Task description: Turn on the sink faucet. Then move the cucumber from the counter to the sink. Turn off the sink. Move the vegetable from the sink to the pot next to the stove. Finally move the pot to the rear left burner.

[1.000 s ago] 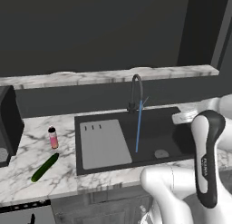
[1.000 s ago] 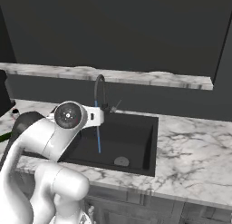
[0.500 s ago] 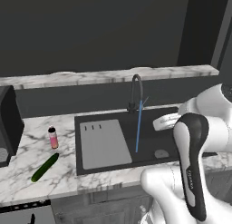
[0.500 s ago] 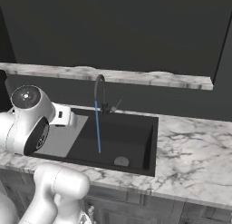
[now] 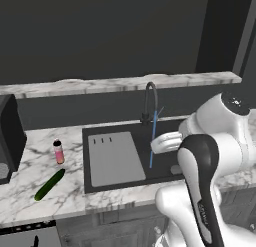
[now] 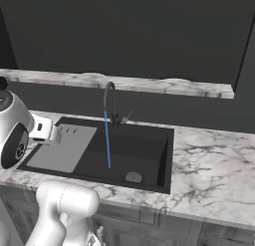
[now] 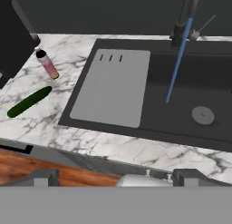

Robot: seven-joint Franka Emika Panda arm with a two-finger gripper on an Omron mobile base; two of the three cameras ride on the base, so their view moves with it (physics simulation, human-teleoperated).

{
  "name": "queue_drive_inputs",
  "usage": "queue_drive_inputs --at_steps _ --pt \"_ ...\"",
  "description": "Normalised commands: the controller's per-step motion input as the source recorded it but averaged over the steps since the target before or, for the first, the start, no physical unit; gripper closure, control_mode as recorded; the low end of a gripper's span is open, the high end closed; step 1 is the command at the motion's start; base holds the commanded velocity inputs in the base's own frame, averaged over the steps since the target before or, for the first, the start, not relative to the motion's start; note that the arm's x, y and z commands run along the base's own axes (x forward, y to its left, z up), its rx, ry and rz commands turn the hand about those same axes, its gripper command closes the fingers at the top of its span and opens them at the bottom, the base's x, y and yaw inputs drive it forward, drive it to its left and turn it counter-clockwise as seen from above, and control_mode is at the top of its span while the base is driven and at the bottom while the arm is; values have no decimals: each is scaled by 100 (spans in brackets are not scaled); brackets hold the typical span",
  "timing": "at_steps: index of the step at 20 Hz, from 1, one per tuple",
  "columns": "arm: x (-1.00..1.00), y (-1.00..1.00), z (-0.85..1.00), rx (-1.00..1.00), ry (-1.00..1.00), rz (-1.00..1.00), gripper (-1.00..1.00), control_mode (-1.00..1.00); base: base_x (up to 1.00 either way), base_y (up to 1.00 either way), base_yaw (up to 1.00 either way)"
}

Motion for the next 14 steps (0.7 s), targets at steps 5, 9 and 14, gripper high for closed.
queue_drive_inputs --at_steps 5,9,14 --pt "0 75 -5 0 6 0 -100 -100 0 0 0" --pt "0 78 -8 0 7 -3 -100 -100 0 0 0" --pt "0 76 -10 0 6 -8 -100 -100 0 0 0"
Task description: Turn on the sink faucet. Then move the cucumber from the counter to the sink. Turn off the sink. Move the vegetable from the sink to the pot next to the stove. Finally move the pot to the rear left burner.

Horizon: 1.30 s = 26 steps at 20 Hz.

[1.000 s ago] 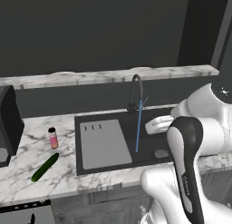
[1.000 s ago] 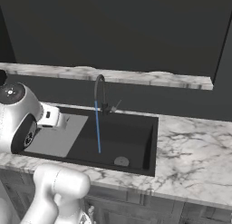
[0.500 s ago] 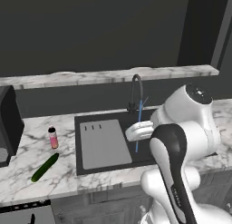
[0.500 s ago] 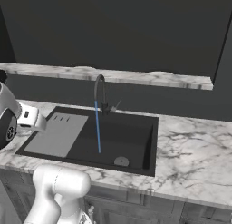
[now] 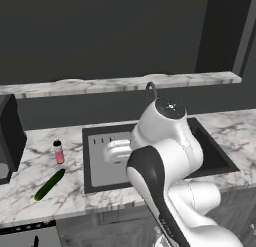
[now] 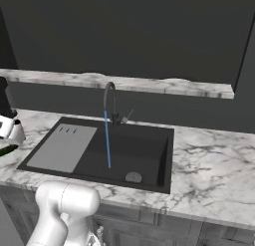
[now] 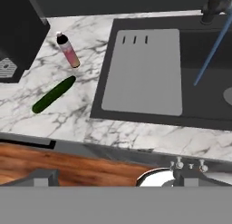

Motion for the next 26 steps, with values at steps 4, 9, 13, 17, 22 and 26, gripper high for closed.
queue_drive_inputs --at_steps 4,9,13,17,22,26 --pt "0 62 -9 0 7 -12 -100 -100 0 0 0" --pt "0 57 -13 0 6 -10 -100 -100 0 0 0" --pt "0 49 -22 0 4 -9 -100 -100 0 0 0" --pt "5 35 -22 0 0 -8 -100 -100 0 0 0" --pt "15 25 -27 0 0 -5 -100 -100 0 0 0" --pt "27 19 -26 1 0 -2 -100 -100 0 0 0"
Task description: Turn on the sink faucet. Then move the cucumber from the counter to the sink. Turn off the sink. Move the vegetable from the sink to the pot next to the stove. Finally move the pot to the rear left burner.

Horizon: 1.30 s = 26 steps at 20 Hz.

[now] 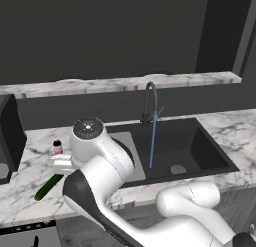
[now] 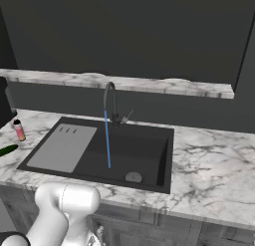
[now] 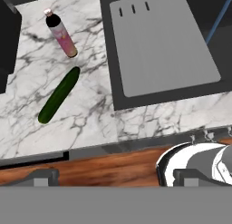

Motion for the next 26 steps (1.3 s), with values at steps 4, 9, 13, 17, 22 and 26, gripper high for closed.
queue_drive_inputs --at_steps 4,9,13,17,22,26 --pt "29 18 -23 2 0 -1 -100 -100 0 0 0" --pt "33 18 -23 3 0 0 -100 -100 0 0 0" --pt "36 18 -26 4 0 0 -100 -100 0 0 0" --pt "36 23 -29 2 1 0 -100 -100 0 0 0" --pt "34 30 -30 0 4 0 -100 -100 0 0 0" --pt "30 30 -29 0 5 0 -100 -100 0 0 0"
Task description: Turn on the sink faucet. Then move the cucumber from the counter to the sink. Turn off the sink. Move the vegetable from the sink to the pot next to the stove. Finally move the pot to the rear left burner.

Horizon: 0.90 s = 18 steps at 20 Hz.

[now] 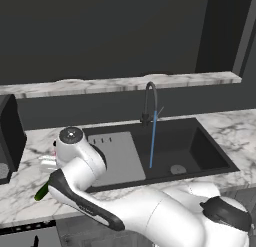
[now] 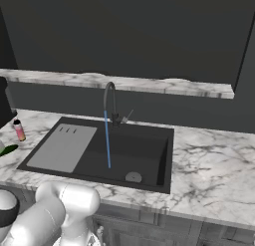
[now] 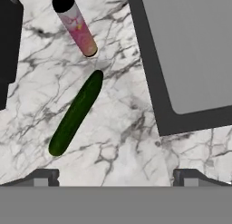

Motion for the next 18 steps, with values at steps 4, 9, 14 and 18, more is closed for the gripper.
queue_drive_inputs --at_steps 4,9,14,18 --pt "29 27 -27 0 5 0 -100 -100 0 0 0" --pt "25 25 -28 0 6 0 -100 -100 0 0 0" --pt "22 22 -27 0 4 0 -100 -100 0 0 0" --pt "17 20 -27 0 3 0 -100 -100 0 0 0"
